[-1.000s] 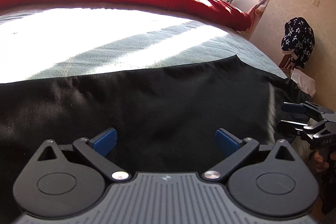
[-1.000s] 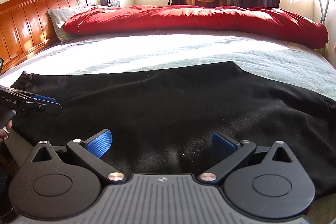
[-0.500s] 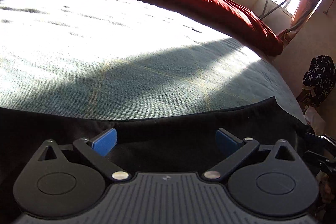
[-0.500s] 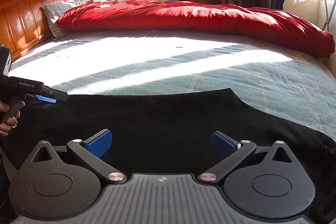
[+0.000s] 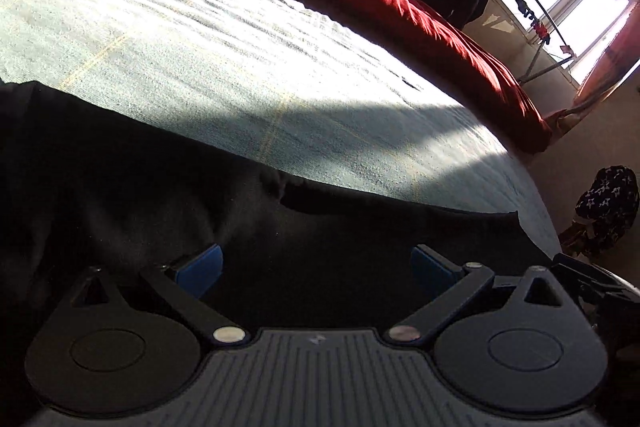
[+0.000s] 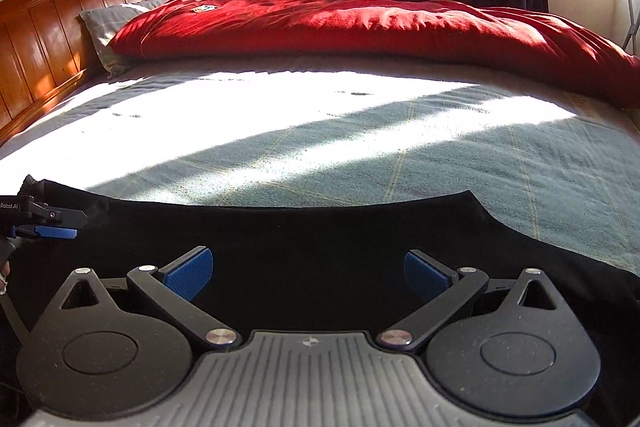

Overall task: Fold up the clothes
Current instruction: 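Roll the left tool and grasp the end of the black pants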

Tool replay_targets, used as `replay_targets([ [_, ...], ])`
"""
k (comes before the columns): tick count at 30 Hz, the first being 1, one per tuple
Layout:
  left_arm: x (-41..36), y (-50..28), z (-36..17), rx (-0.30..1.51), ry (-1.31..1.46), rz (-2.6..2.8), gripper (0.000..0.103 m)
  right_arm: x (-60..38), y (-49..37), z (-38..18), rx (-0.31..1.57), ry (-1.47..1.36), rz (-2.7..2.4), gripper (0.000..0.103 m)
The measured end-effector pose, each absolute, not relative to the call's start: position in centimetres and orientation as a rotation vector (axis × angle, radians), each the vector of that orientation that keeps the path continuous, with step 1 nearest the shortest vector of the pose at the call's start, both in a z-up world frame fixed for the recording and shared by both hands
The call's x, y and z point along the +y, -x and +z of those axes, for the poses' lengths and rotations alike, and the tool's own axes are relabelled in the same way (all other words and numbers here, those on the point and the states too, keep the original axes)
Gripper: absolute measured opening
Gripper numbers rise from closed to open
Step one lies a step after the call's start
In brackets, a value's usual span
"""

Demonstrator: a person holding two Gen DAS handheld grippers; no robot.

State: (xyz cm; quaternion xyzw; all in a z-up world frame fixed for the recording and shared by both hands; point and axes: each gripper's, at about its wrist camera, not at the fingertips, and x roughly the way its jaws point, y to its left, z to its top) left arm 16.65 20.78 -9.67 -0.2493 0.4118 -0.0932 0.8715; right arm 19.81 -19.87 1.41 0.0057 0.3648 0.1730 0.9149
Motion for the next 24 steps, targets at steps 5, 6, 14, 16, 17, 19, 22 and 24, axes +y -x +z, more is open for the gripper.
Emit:
replay_targets([
  [5,22.4,-14.1,-7.9,0.808,0.496,-0.164,0.1,-17.4,-20.7,1.1,0.802,-0.09,0.454,0.103],
  [6,23.1,-13.6,-7.9,0.804,0.512,-0.155,0.1,-16.9,-20.8,0.9,0.813,-0.093,0.469,0.103],
  [14,26.4,-11.2,-10.0,0.85,0.592,-0.081,0.1,-12.0,-21.0,0.1,0.873,-0.027,0.512,0.103],
  [16,27.2,-10.5,-9.4,0.827,0.6,-0.072,0.1,-11.2,-21.0,0.2,0.88,-0.02,0.518,0.103],
  [17,27.7,-10.0,-8.9,0.809,0.6,-0.06,0.1,-10.9,-21.0,0.2,0.882,-0.019,0.523,0.103],
  [19,28.8,-9.0,-8.0,0.774,0.599,-0.036,0.1,-10.2,-21.2,0.3,0.886,-0.019,0.533,0.103],
  [22,30.5,-7.6,-7.2,0.726,0.62,0.002,0.1,-9.0,-21.5,0.3,0.898,0.003,0.541,0.103],
  [24,31.5,-6.7,-7.1,0.695,0.644,0.026,0.1,-8.1,-21.7,0.3,0.903,0.019,0.554,0.103],
])
